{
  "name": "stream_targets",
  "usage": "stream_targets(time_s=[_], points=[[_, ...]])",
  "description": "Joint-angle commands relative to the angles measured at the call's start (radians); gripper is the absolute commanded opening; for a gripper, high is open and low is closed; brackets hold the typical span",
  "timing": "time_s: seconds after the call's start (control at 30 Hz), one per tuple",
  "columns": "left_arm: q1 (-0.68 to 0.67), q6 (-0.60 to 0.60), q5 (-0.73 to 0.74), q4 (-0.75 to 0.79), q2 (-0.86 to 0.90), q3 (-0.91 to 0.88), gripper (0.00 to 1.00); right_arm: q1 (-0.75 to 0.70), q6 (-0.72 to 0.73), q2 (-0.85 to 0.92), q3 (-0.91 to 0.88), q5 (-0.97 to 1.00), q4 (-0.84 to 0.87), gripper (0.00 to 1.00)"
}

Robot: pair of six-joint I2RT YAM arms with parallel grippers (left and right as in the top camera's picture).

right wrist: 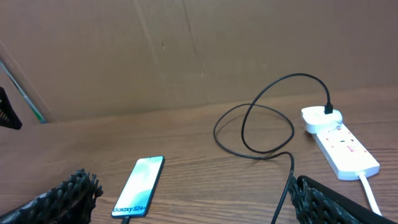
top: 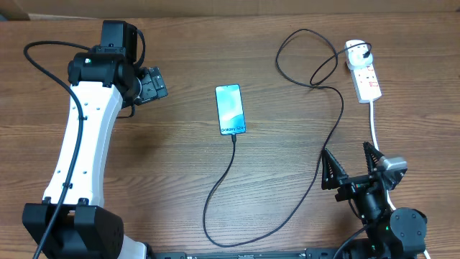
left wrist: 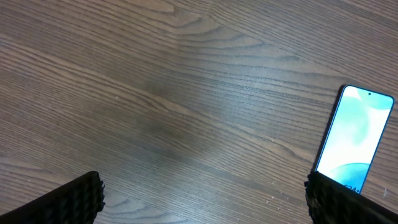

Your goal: Plug charger to phone and switch on socket

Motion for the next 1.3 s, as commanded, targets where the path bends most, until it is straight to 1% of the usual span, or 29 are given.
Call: stream_targets(time_s=[0.0,0.13,0.37,0.47,0.73,0.87,1.07,1.27], points=[[0.000,-0.011,-0.013,0.001,0.005,0.000,0.99,0.003,-0.002,-0.037,-0.045,0.014,0.046,1.00],[0.000,-0.010,-0.013,0.001,0.005,0.000,1.00,0.003,-0.002,-0.041,-0.101,0.014,0.129,1.00],[0.000,-0.010,-0.013,0.001,0.005,0.000,0.99,0.003,-0.002,-0.060,-0.230,0.014,0.340,1.00],[0.000,-0.011,-0.013,0.001,0.005,0.000,1.00,0.003,-0.002,-0.067,-0.262,0.014,0.376,1.00],[0.000,-0.011,-0.013,0.001,0.005,0.000,1.00,0.003,-0.002,-0.067,-0.288,0.015,0.402,1.00],[0.000,-0.011,-0.013,0.001,0.005,0.000,0.99,0.003,-0.002,-0.067,-0.328,0.024,0.487,1.00],[0.000,-0.011,-0.013,0.001,0.005,0.000,0.99,0.003,-0.002,-0.067,-0.327,0.041,0.485,1.00],[0.000,-0.010,-0.013,0.001,0.005,0.000,1.00,0.003,-0.002,-0.067,-0.327,0.045,0.374,1.00]])
